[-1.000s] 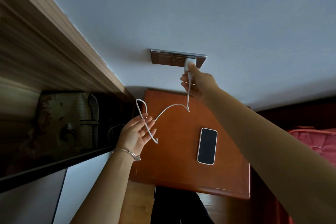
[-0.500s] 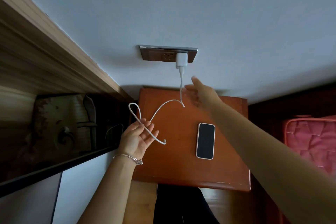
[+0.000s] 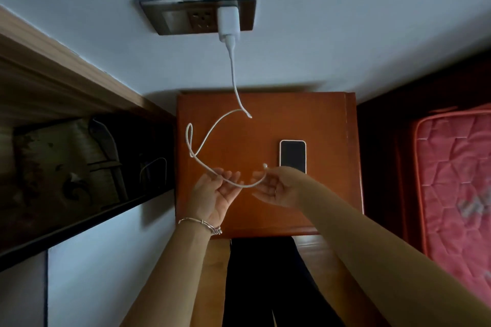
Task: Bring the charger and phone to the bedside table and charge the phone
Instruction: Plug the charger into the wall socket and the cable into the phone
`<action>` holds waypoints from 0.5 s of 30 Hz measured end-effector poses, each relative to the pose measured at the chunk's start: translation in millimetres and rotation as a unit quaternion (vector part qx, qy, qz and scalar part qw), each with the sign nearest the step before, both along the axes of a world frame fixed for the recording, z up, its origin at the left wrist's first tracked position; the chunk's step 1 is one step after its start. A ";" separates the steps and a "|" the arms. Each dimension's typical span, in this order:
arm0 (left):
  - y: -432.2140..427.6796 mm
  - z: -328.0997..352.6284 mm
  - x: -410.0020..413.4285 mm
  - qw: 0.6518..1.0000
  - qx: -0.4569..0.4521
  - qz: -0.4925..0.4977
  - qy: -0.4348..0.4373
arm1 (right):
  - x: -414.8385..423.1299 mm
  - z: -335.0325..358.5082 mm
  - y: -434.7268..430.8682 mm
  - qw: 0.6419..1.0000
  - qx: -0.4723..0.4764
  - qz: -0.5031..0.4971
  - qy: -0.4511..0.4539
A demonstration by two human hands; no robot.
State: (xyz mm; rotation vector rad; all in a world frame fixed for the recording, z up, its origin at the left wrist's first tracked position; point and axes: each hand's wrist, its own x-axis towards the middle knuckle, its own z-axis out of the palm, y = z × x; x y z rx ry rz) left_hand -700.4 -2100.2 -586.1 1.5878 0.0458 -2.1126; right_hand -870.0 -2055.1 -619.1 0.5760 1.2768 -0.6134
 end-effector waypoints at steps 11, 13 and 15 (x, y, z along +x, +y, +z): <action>14.2 -64.3 27.0 1.000 0.004 0.022 -0.018 | -36.3 -67.5 56.3 0.962 -0.013 0.004 0.273; 12.1 -73.5 38.0 0.999 -0.001 0.025 -0.030 | -47.4 -76.3 71.5 0.950 -0.007 0.010 0.312; 12.0 -83.8 45.4 0.998 0.005 0.019 -0.067 | -55.1 -82.8 84.1 0.936 -0.005 0.032 0.351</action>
